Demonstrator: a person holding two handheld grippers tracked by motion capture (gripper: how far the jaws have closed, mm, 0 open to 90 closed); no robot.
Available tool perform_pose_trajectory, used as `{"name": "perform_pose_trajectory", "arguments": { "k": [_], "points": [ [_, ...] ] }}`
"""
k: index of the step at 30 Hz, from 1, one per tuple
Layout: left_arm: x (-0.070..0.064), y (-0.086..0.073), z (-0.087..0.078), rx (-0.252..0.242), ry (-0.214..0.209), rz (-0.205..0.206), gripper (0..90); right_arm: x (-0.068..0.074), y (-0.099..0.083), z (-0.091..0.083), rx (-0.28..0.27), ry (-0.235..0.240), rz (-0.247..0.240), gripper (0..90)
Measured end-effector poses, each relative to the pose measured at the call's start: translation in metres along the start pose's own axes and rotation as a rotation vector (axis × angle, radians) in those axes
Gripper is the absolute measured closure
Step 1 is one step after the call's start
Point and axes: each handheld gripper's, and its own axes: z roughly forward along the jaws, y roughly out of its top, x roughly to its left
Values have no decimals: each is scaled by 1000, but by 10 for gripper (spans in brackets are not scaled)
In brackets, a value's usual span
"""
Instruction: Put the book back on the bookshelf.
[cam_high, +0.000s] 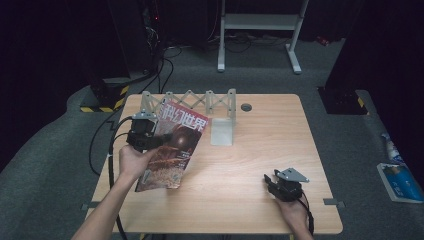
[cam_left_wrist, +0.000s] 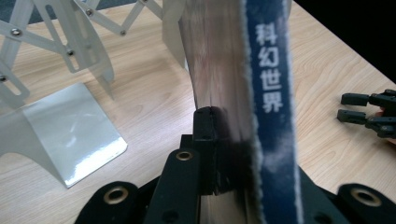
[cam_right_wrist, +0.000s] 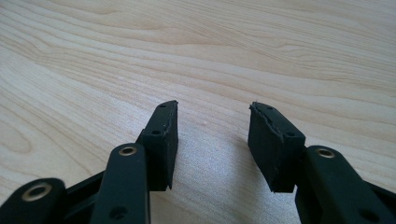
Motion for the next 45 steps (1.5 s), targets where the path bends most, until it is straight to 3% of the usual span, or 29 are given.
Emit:
{"name": "perform_pose_trajectory", "arguments": {
  "k": [17, 31, 33, 45],
  "points": [
    [11, 16, -4, 70, 32, 11, 829, 0, 0, 0, 0, 6, 1, 528],
    [14, 31, 0, 132, 34, 11, 824, 0, 0, 0, 0, 11, 0, 528],
    [15, 33, 0, 144, 40, 27, 822, 0, 0, 0, 0, 11, 0, 529],
    [25, 37, -5, 168, 49, 10, 824, -1, 0, 0, 0, 12, -2, 529]
  ]
}}
